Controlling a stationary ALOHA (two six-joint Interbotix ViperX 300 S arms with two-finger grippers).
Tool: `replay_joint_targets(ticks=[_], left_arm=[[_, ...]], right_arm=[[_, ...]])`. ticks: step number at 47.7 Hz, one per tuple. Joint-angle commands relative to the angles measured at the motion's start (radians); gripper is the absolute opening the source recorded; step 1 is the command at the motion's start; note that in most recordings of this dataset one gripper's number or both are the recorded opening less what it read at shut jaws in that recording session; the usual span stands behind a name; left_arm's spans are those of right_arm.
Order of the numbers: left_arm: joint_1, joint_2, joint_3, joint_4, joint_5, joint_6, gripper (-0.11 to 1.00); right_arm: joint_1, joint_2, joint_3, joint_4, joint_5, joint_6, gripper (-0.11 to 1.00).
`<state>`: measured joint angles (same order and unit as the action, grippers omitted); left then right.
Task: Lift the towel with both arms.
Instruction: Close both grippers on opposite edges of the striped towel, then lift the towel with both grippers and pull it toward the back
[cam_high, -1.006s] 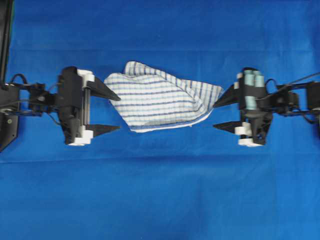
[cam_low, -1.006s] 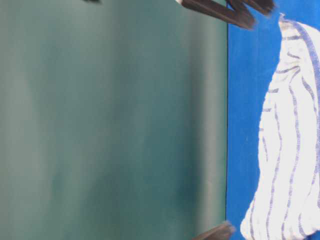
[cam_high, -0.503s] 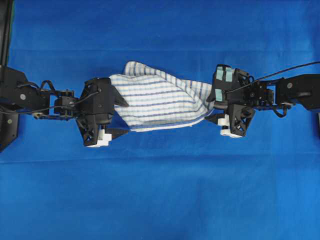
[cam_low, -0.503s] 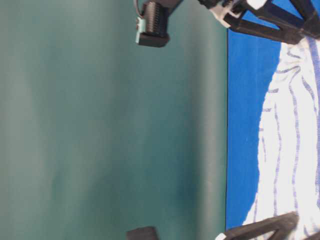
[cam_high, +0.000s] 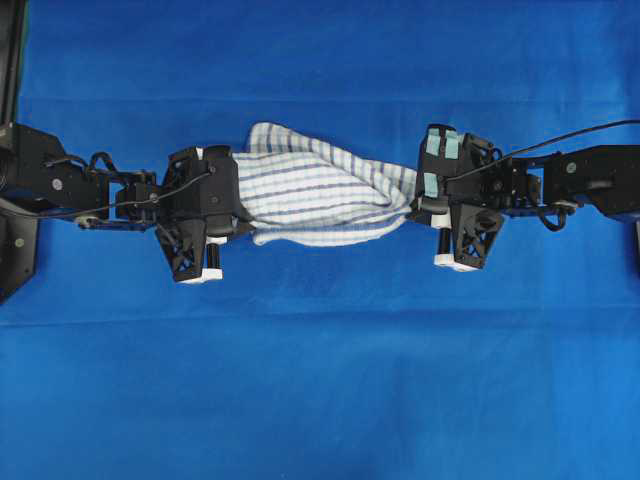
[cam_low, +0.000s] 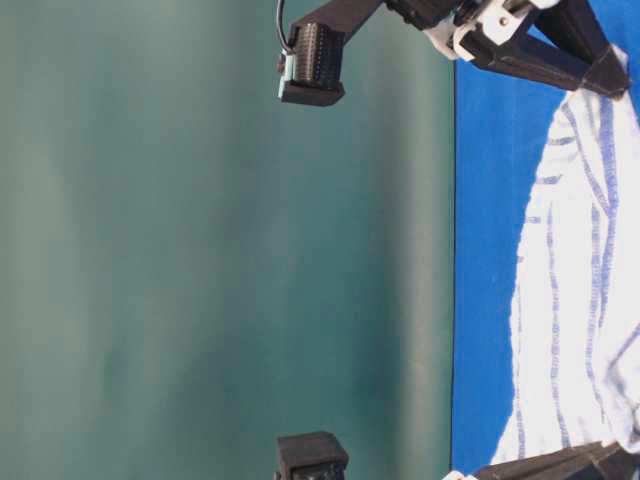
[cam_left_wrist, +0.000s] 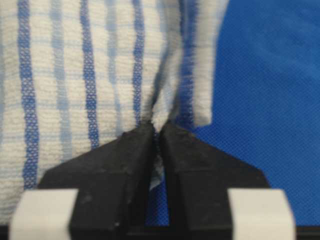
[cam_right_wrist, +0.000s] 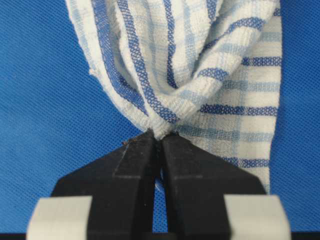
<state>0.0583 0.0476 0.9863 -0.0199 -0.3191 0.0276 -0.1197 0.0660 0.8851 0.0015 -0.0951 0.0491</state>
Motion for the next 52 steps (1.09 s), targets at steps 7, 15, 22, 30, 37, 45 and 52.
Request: replay_joint_targets(ticks=[7,15,22,30,37,45,52], left_arm=[[0.028,-0.069,-0.029,-0.003,0.054,-0.003,0.02],[0.040,-0.175,-0.071,-0.003,0.163,-0.003,0.02],[0.049,-0.270,-0.120,-0.003,0.273,-0.003,0.02],[0.080,-0.365,-0.179,-0.003,0.379,-0.003,0.02],[0.101,-0.416,-0.233,-0.002,0.434,0.000,0.02],[0.104,-0.468,-0.324,0.000,0.512,0.011,0.02],[0.104,-0.506,-0.407,0.000,0.591,0.029,0.02]], right_arm=[[-0.002,-0.054,-0.017,0.002,-0.003,0.008,0.03],[-0.002,-0.175,-0.021,0.003,0.037,0.026,0.03],[-0.002,-0.307,-0.041,0.000,0.118,0.028,0.03],[-0.017,-0.456,-0.072,-0.005,0.215,0.020,0.03],[-0.029,-0.558,-0.103,-0.028,0.288,0.018,0.03],[-0.043,-0.664,-0.150,-0.048,0.365,0.018,0.03],[-0.044,-0.729,-0.196,-0.058,0.410,0.018,0.03]])
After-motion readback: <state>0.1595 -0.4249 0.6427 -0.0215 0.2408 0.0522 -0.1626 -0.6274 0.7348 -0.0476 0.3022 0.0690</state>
